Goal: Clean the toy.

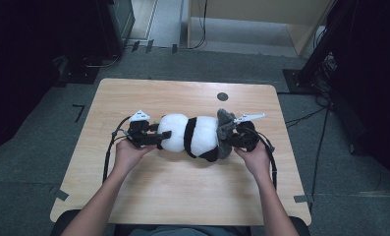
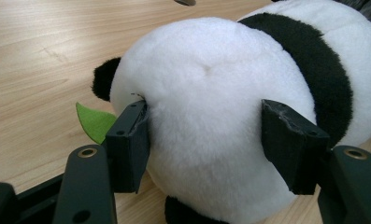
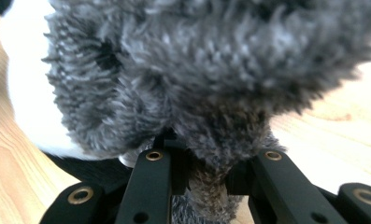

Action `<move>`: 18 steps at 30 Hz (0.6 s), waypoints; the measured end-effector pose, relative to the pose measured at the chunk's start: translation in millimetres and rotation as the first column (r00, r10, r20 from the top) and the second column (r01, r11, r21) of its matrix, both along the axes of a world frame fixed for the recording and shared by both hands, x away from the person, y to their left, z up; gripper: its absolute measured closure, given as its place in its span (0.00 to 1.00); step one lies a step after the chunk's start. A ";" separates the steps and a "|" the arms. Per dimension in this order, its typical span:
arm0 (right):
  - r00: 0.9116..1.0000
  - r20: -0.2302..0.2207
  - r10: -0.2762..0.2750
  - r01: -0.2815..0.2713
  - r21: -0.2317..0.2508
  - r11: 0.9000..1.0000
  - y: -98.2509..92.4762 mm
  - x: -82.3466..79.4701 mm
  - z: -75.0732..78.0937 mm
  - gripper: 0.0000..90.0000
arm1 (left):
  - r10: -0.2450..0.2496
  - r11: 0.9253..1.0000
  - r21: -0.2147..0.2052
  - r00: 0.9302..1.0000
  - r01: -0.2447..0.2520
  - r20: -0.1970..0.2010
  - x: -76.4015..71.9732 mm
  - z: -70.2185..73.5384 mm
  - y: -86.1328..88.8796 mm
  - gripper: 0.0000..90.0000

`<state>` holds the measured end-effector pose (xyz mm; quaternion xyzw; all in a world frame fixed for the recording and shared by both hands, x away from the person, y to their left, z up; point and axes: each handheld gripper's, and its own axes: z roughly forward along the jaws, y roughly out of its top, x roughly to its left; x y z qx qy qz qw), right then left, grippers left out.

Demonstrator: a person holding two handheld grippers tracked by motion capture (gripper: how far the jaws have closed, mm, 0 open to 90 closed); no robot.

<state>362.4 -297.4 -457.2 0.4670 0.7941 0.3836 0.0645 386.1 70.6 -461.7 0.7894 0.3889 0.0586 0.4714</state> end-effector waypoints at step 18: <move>0.996 -0.083 0.012 -0.017 -0.060 0.998 8.7 9.4 -28.0 0.83 | -0.001 1.000 -0.004 1.000 0.001 -0.002 0.7 -0.6 1.0 0.40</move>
